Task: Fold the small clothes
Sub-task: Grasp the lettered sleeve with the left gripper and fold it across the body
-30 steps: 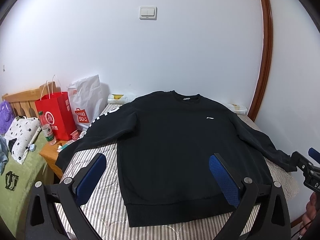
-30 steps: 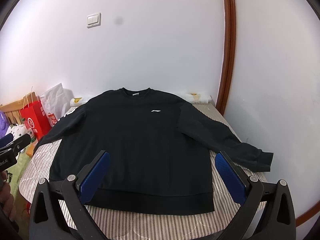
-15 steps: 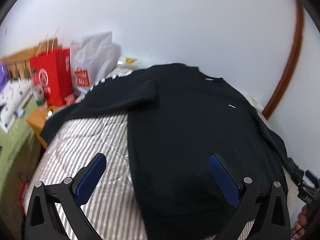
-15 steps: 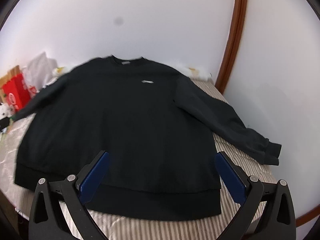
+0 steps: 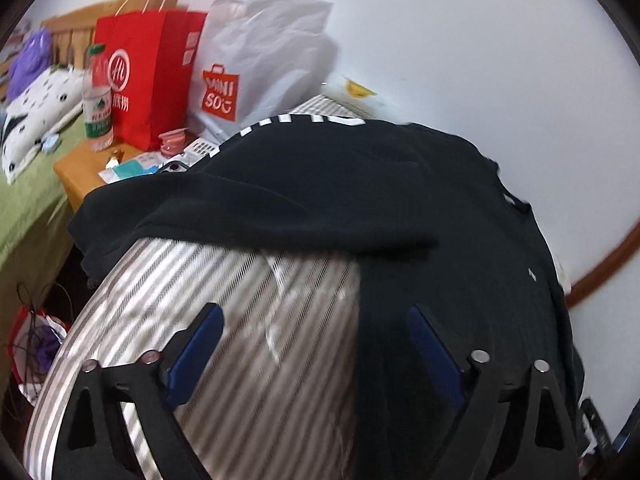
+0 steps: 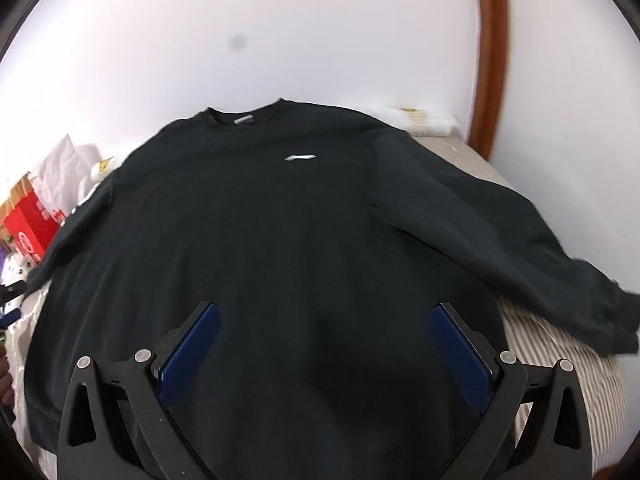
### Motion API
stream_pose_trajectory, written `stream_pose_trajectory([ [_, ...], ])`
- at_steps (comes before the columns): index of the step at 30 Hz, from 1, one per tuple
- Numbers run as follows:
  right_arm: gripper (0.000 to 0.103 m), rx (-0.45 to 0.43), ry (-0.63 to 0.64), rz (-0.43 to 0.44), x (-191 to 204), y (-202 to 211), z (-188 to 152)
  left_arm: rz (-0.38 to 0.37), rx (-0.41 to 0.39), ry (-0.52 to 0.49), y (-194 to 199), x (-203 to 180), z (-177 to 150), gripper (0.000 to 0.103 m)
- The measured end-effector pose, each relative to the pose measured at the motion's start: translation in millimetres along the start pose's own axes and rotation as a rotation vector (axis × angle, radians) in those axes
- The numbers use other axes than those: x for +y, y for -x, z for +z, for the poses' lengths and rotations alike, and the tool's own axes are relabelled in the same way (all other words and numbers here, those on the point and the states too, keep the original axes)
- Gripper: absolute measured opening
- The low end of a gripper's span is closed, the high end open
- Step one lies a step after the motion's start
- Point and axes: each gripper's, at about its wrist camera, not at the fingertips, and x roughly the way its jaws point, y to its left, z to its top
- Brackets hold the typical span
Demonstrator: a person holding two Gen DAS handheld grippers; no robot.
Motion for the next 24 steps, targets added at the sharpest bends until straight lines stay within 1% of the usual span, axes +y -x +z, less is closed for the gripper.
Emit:
stream_pose_trajectory([
  [2, 0.103, 0.005, 0.009, 0.024, 2.6, -8.1, 10.0, 0.005, 0.001, 0.042, -11.1, 5.1, 11.4, 0.089],
  [6, 0.103, 0.031, 0.053, 0.042, 12.4, -27.0, 29.5, 0.047, 0.004, 0.103, -31.0, 12.3, 28.6, 0.086],
  [9, 0.103, 0.047, 0.099, 0.041, 22.0, -40.6, 44.8, 0.078, -0.002, 0.077, -42.2, 7.9, 39.8, 0.086],
  [12, 0.103, 0.023, 0.159, 0.042, 34.2, -50.2, 59.3, 0.13, -0.023, 0.044, -52.7, 4.0, 46.4, 0.084],
  [14, 0.103, 0.012, 0.183, 0.054, 42.4, -60.0, 67.9, 0.192, -0.047, 0.019, -58.6, 0.5, 49.4, 0.074],
  [15, 0.103, 0.01, 0.193, 0.066, 46.0, -66.8, 71.7, 0.221, -0.055, 0.009, -60.1, -1.0, 50.4, 0.071],
  [16, 0.103, 0.009, 0.199, 0.074, 49.5, -72.5, 74.1, 0.251, -0.06, 0.001, -62.8, -2.6, 52.1, 0.065],
  [17, 0.102, 0.012, 0.204, 0.09, 54.2, -82.2, 76.9, 0.277, -0.066, -0.008, -65.1, -3.9, 54.2, 0.055],
  [18, 0.102, 0.017, 0.206, 0.101, 57.3, -88.8, 78.4, 0.296, -0.071, -0.016, -66.7, -4.7, 56.2, 0.049],
  [20, 0.101, 0.017, 0.207, 0.138, 60.9, -101.9, 79.2, 0.318, -0.081, -0.04, -69.8, -6.8, 61.3, 0.03],
  [21, 0.101, 0.01, 0.201, 0.155, 60.6, -105.2, 78.1, 0.327, -0.084, -0.053, -70.6, -8.6, 63.9, 0.025],
  [22, 0.101, 0.002, 0.192, 0.172, 59.7, -107.3, 76.2, 0.344, -0.089, -0.071, -70.4, -11.1, 66.5, 0.017],
  [23, 0.101, -0.007, 0.171, 0.195, 55.6, -111.0, 72.8, 0.374, -0.098, -0.093, -69.1, -15.1, 70.8, 0.013],
  [24, 0.101, -0.008, 0.155, 0.206, 52.5, -112.8, 70.4, 0.389, -0.114, -0.104, -66.0, -18.3, 74.4, 0.012],
])
